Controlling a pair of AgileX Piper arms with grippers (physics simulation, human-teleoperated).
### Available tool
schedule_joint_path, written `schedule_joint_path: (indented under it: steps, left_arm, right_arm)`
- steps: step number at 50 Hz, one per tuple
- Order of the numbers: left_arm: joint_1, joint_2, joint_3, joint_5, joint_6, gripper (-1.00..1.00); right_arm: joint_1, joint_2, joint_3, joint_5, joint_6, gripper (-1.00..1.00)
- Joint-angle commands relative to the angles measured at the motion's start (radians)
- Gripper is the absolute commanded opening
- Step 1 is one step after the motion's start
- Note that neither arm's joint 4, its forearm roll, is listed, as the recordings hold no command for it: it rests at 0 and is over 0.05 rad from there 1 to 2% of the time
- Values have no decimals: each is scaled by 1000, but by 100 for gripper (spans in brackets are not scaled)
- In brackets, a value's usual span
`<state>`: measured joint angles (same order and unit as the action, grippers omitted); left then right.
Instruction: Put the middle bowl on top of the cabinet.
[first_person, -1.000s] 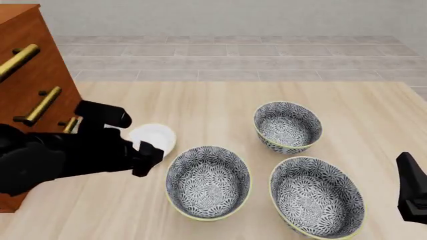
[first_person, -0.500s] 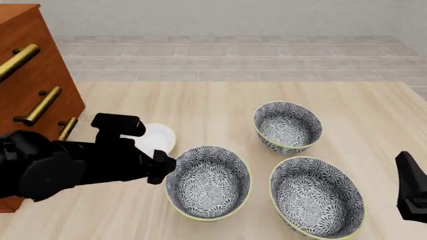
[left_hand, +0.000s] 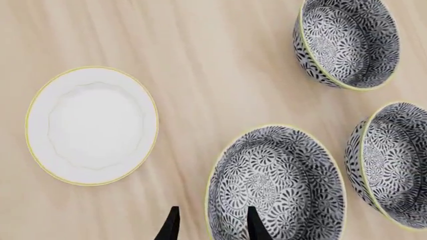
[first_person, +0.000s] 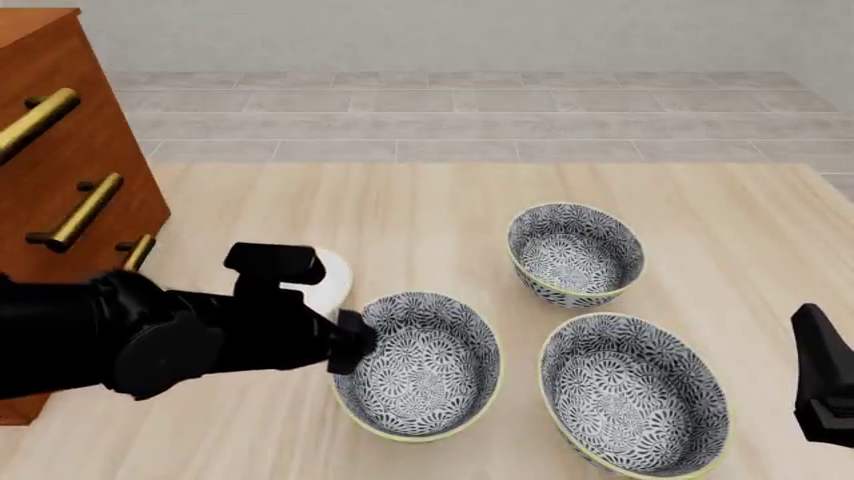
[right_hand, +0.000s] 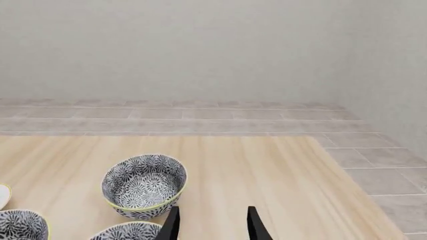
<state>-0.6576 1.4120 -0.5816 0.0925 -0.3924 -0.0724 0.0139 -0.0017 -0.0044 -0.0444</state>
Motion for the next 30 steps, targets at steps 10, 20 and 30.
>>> schedule_joint_path:
  steps: [10, 20, 30]
  left_arm:
    - [-12, 38, 38, -62, -34, 100]
    - [-7, 74, 51, -95, -42, 100]
    - [-8, 109, 59, -125, -44, 100]
  right_arm:
    - [-2, 5, 0, -6, -1, 100]
    - [-3, 6, 0, -5, -1, 100]
    - [-2, 2, 1, 3, 0, 100]
